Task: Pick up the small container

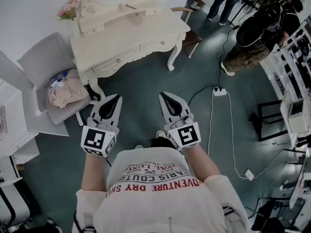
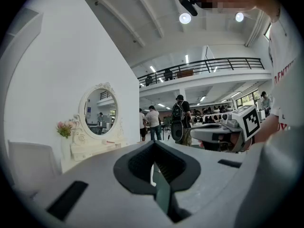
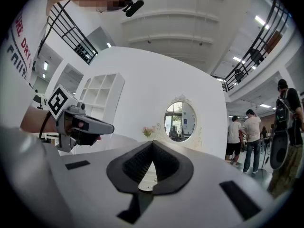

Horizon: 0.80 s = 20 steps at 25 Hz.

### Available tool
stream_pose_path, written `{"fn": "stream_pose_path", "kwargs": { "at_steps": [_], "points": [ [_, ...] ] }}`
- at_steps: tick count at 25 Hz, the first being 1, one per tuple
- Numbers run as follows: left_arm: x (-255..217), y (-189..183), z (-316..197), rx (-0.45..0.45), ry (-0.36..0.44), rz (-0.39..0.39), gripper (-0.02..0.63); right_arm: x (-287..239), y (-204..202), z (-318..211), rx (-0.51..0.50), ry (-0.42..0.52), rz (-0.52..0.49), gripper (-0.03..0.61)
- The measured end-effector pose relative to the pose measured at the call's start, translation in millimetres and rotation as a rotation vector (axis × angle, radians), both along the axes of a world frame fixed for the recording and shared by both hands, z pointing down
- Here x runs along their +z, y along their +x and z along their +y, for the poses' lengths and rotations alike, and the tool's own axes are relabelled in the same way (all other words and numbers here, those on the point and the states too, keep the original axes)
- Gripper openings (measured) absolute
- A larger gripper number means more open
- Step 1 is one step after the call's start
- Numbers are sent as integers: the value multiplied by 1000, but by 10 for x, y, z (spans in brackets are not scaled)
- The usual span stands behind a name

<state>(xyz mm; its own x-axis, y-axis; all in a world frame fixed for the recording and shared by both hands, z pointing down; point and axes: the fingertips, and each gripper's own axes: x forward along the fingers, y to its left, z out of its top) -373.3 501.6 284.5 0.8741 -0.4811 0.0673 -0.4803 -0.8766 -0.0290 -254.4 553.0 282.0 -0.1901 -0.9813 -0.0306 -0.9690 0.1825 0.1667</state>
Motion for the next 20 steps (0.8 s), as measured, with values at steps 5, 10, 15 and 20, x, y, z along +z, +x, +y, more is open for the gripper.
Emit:
{"fn": "stream_pose_path", "kwargs": {
  "at_steps": [5,10,15,20],
  "points": [
    [3,-14,-37,-7,-6,17,8,24,-4,-40,-3,-1,5,-3],
    [6,-58,-86,-17,1,17,8,53,-8,-105,13,-8,-11,-3],
    [-30,-137,-156,-37,2,21,8,65,21,-233,42,-23,-38,-2],
    [54,-72,-404,-59,-14,-1,8,147,144,-494,39,-47,-44,-2]
  ]
}}
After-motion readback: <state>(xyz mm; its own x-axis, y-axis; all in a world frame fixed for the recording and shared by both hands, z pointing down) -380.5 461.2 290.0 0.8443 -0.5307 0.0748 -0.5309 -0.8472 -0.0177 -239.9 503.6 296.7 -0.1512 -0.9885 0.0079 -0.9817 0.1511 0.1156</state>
